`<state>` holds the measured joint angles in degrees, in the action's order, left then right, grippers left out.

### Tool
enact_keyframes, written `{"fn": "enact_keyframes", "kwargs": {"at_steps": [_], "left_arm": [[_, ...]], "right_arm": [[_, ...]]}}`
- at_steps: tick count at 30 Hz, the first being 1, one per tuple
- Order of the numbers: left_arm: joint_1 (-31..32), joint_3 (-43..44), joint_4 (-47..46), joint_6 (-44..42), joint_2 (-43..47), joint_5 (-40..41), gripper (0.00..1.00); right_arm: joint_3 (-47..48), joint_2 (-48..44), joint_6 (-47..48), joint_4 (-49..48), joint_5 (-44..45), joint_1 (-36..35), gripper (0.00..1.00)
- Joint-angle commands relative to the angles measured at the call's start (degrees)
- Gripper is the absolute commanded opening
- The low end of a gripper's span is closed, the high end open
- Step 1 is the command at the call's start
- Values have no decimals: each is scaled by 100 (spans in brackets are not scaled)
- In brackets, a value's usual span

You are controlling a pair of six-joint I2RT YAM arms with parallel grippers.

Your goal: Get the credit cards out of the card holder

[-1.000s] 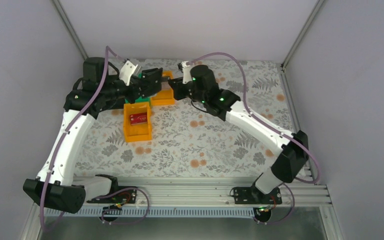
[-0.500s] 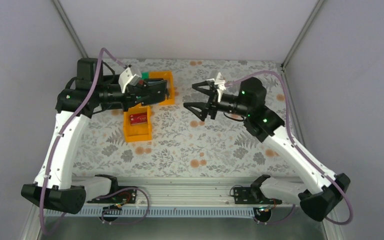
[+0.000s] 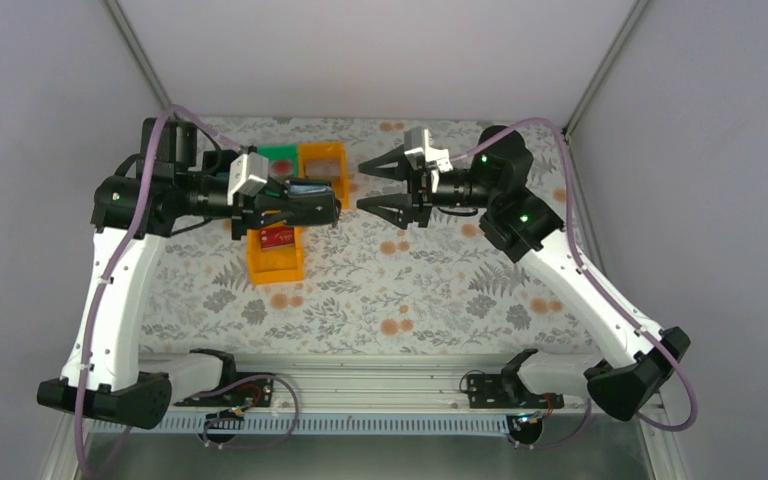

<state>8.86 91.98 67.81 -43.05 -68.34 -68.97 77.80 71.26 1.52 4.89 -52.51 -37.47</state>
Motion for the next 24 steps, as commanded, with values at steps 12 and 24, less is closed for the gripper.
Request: {"fn": "enact_keyframes", "kwargs": {"at_steps": [12,24], "left_arm": [[21,-50,662,-1242,114,-1022,2],[23,-206,312,-878,171,-898,2]], "right_arm": [[668,544,288,659,104,-643,54],[1042,903,1008,1438,182,-1175,64]]}}
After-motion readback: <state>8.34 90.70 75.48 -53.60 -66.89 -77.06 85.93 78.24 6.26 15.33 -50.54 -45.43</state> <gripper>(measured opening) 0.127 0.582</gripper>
